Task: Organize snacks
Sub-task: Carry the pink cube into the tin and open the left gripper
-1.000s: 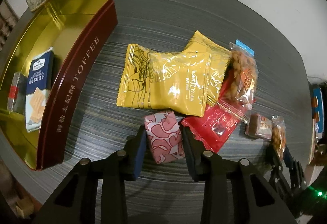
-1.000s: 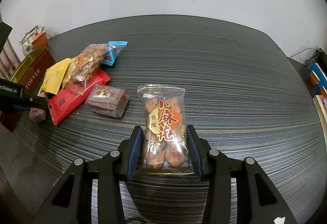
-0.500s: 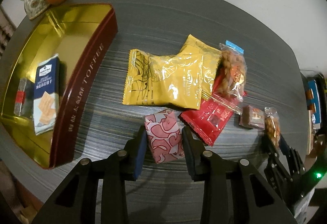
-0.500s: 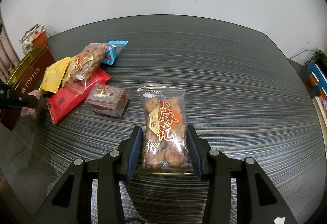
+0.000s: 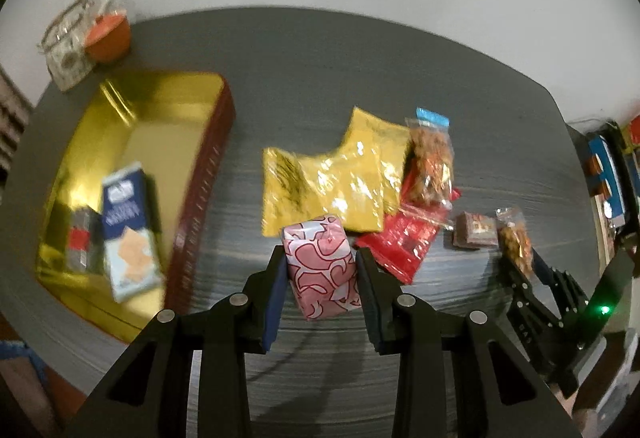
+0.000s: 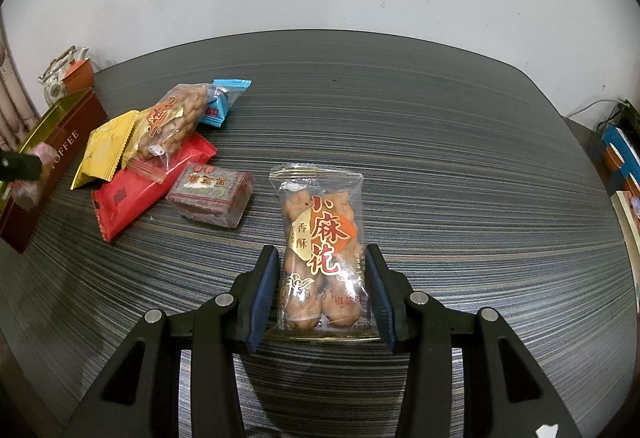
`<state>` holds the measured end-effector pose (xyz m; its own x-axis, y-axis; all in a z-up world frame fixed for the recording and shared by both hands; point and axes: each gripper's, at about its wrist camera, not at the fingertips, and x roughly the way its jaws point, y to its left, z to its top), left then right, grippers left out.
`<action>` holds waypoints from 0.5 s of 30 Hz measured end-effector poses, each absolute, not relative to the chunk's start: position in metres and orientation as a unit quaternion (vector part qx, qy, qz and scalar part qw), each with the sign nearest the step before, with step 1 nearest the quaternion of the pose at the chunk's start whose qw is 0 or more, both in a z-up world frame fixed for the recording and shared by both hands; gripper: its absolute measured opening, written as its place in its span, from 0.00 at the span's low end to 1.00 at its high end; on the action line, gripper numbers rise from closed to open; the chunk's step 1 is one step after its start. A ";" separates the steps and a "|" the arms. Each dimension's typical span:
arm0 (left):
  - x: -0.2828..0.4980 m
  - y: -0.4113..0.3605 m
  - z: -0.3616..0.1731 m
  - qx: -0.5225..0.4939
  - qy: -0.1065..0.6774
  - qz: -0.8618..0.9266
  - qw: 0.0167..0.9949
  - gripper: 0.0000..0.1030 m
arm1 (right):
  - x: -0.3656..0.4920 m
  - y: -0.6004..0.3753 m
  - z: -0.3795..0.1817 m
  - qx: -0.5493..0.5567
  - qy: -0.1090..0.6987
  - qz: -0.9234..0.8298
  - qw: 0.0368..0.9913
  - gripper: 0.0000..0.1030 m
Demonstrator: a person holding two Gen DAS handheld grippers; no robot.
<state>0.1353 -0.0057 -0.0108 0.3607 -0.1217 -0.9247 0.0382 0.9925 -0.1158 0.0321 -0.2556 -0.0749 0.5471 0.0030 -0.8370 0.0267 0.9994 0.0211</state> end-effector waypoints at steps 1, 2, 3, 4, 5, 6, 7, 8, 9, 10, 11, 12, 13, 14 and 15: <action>0.136 -0.002 -0.007 -0.034 0.560 -0.049 0.826 0.34 | 0.032 -0.256 -0.075 0.016 0.476 -0.007 0.879 0.41; 0.137 0.005 -0.003 -0.032 0.556 -0.047 0.829 0.34 | 0.032 -0.256 -0.075 0.016 0.475 -0.007 0.880 0.41; 0.139 0.010 0.000 -0.030 0.553 -0.044 0.831 0.34 | 0.032 -0.256 -0.075 0.016 0.475 -0.007 0.880 0.41; 0.142 0.016 0.001 -0.027 0.550 -0.040 0.834 0.34 | 0.031 -0.255 -0.075 0.016 0.475 -0.007 0.880 0.41; 0.143 0.023 0.002 -0.025 0.547 -0.035 0.836 0.34 | 0.032 -0.255 -0.075 0.016 0.475 -0.007 0.880 0.41; 0.146 0.033 0.004 -0.023 0.544 -0.028 0.838 0.34 | 0.032 -0.255 -0.075 0.016 0.475 -0.007 0.880 0.41; 0.146 0.039 0.005 -0.022 0.543 -0.024 0.839 0.34 | 0.032 -0.255 -0.075 0.016 0.475 -0.007 0.880 0.41; 0.148 0.047 0.006 -0.022 0.542 -0.018 0.840 0.34 | 0.032 -0.255 -0.075 0.015 0.476 -0.007 0.880 0.41; 0.149 0.056 0.005 -0.022 0.543 -0.011 0.840 0.34 | 0.032 -0.255 -0.075 0.015 0.475 -0.007 0.880 0.41; 0.151 0.066 0.004 -0.023 0.543 -0.002 0.840 0.34 | 0.032 -0.255 -0.075 0.015 0.475 -0.007 0.880 0.41; 0.152 0.073 0.002 -0.023 0.543 0.004 0.839 0.34 | 0.032 -0.256 -0.075 0.016 0.475 -0.007 0.880 0.41; 0.153 0.083 0.001 -0.024 0.545 0.011 0.838 0.34 | 0.032 -0.255 -0.075 0.015 0.475 -0.007 0.880 0.41; 0.154 0.089 0.000 -0.025 0.546 0.017 0.837 0.34 | 0.032 -0.255 -0.075 0.015 0.475 -0.007 0.880 0.41; 0.154 0.099 -0.002 -0.027 0.547 0.025 0.836 0.34 | 0.033 -0.255 -0.075 0.015 0.475 -0.007 0.880 0.41; 0.155 0.107 -0.003 -0.028 0.549 0.029 0.835 0.34 | 0.033 -0.255 -0.075 0.015 0.475 -0.007 0.880 0.41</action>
<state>0.1546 0.1069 -0.0033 0.3966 0.0170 -0.9179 -0.0783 0.9968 -0.0153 0.0326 -0.2552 -0.0754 0.5481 0.0015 -0.8364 0.0264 0.9995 0.0191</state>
